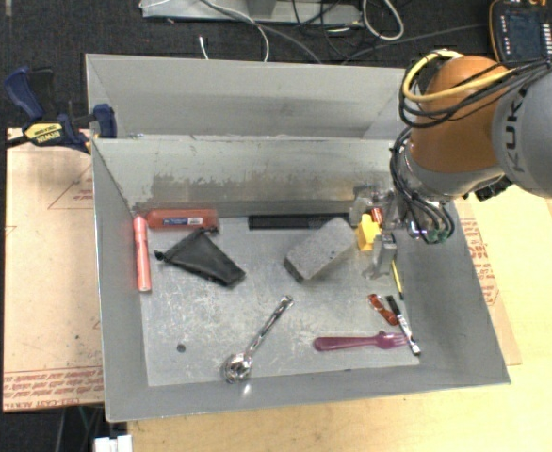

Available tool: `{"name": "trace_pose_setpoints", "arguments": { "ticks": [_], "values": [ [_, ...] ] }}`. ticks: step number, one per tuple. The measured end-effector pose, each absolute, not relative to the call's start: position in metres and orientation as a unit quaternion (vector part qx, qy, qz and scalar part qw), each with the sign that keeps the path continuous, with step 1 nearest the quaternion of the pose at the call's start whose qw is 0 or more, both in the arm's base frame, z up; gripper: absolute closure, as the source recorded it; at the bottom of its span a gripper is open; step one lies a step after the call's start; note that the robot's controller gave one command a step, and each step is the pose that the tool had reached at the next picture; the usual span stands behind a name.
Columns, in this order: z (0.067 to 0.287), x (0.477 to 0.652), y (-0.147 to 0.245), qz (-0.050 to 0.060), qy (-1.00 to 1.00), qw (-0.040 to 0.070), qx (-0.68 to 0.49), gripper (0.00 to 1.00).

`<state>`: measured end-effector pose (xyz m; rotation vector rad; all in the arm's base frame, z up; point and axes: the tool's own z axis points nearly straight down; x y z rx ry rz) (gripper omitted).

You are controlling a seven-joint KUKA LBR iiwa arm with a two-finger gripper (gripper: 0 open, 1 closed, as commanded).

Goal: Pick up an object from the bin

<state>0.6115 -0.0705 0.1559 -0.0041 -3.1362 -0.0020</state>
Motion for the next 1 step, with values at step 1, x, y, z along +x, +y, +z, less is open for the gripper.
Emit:
{"name": "trace_pose_setpoints", "arguments": {
  "ticks": [1],
  "values": [
    [0.1601, 0.6133, -0.0701, 0.000, -1.000, -0.001, 0.000, 0.00]
  ]
}}
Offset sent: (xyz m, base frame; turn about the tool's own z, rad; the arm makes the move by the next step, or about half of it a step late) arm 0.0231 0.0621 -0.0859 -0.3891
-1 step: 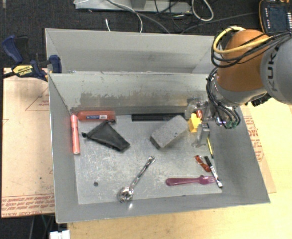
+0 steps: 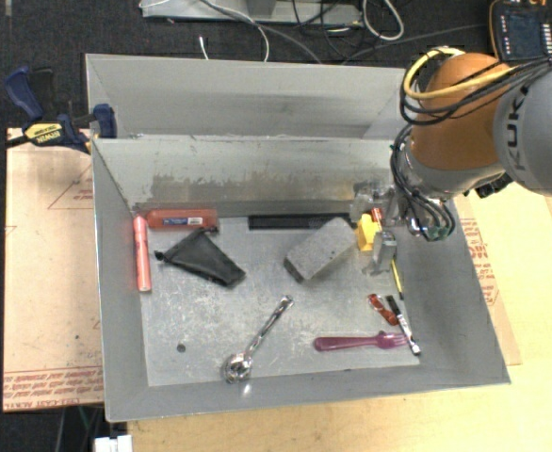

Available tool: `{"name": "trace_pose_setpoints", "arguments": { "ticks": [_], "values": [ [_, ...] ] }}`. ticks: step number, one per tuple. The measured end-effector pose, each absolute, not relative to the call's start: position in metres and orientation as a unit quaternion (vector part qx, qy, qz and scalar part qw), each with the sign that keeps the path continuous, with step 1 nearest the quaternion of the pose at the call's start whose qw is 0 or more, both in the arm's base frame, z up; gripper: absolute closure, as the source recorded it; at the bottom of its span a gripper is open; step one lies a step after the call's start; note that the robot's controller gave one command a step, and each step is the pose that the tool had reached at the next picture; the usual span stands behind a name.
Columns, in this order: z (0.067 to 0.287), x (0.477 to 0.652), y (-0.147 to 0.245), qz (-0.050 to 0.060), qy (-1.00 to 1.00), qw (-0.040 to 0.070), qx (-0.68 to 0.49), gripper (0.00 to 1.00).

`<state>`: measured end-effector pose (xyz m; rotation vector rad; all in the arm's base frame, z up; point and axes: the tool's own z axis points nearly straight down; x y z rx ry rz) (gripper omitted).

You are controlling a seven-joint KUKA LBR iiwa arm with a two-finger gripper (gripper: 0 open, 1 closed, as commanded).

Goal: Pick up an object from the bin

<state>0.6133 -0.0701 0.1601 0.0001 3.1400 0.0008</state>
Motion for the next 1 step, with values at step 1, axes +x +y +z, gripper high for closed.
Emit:
{"name": "trace_pose_setpoints", "arguments": {
  "ticks": [1],
  "values": [
    [0.0678, 0.6339, -0.0056, 0.002, 0.982, -0.001, -0.191, 0.00]
  ]
}}
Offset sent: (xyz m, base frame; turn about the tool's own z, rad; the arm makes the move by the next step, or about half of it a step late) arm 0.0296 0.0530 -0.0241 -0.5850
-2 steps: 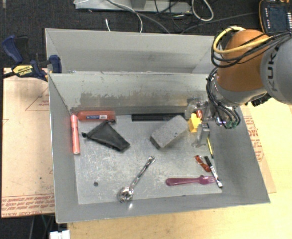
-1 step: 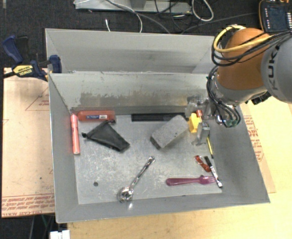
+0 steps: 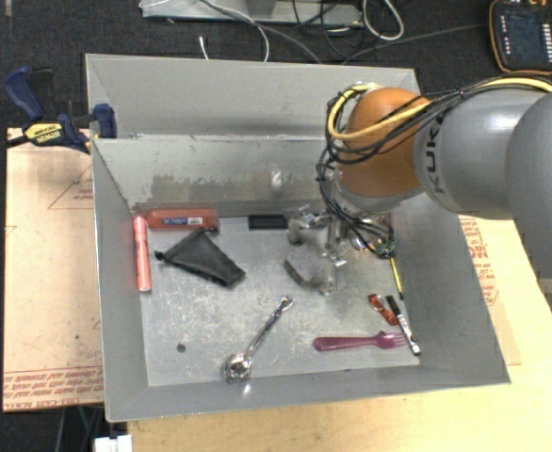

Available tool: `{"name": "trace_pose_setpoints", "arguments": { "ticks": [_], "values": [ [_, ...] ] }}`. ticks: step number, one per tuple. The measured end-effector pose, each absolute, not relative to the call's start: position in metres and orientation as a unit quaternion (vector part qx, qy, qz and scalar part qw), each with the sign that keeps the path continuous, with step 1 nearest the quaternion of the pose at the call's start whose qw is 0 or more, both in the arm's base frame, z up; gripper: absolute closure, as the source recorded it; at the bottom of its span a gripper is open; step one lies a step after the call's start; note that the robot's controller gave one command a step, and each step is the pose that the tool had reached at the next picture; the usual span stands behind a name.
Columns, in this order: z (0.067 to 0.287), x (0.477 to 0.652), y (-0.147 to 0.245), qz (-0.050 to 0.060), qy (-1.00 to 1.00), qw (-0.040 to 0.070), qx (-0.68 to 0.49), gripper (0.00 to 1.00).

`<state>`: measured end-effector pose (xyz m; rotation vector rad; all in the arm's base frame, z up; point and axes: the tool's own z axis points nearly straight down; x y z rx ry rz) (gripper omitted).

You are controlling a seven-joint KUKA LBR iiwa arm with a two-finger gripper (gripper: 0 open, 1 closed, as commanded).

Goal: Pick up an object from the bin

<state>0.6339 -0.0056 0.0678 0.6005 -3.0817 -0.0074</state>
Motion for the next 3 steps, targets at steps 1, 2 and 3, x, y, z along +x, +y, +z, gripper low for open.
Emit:
{"name": "trace_pose_setpoints", "arguments": {
  "ticks": [1, 2, 3],
  "values": [
    [0.138, 0.645, -0.017, 0.001, -0.958, -0.005, 0.286, 0.00],
    [0.098, 0.634, -0.028, -0.004, -0.972, 0.003, 0.234, 0.00],
    [0.069, 0.636, -0.013, 0.000, -0.919, -0.005, 0.394, 0.00]
  ]
}}
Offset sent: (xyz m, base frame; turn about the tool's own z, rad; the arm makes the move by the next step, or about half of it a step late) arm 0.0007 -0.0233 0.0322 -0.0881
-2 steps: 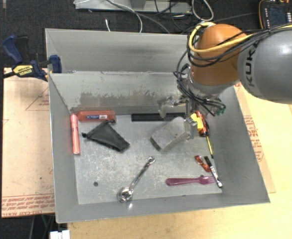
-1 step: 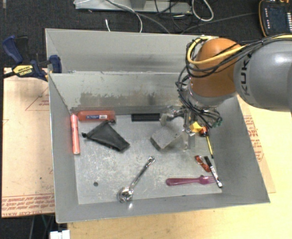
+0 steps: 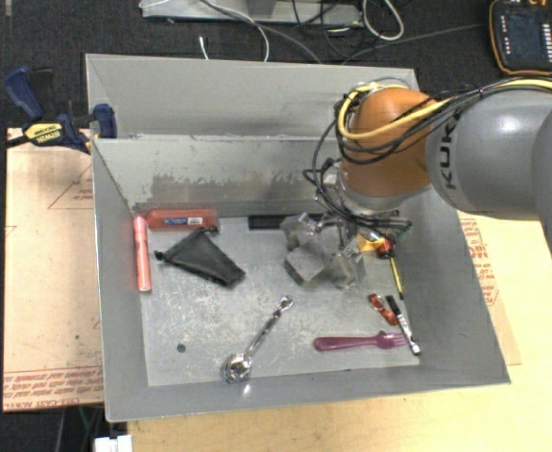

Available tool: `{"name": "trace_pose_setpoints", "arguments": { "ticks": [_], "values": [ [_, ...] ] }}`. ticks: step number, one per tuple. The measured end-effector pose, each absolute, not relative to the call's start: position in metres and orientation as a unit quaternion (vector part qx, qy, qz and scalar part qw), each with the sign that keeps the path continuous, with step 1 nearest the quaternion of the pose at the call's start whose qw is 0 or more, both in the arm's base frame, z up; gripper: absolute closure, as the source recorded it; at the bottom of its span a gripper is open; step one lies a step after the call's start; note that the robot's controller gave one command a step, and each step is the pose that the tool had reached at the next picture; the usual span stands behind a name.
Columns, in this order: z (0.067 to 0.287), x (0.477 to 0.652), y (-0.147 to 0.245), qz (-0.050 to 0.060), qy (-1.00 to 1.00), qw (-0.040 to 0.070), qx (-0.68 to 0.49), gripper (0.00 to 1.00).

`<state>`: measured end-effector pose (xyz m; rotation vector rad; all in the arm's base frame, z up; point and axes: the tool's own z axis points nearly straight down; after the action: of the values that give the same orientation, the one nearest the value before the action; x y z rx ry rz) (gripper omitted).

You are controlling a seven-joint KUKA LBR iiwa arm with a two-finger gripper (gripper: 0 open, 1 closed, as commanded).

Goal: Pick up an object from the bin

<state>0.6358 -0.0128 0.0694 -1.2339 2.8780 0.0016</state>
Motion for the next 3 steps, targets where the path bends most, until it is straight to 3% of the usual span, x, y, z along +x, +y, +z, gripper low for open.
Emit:
{"name": "trace_pose_setpoints", "arguments": {
  "ticks": [1, 3],
  "values": [
    [0.0716, 0.6338, -0.0177, 0.003, 0.958, 0.002, -0.288, 1.00],
    [0.0719, 0.6339, -0.0177, 0.003, 0.958, 0.002, -0.288, 1.00]
  ]
}}
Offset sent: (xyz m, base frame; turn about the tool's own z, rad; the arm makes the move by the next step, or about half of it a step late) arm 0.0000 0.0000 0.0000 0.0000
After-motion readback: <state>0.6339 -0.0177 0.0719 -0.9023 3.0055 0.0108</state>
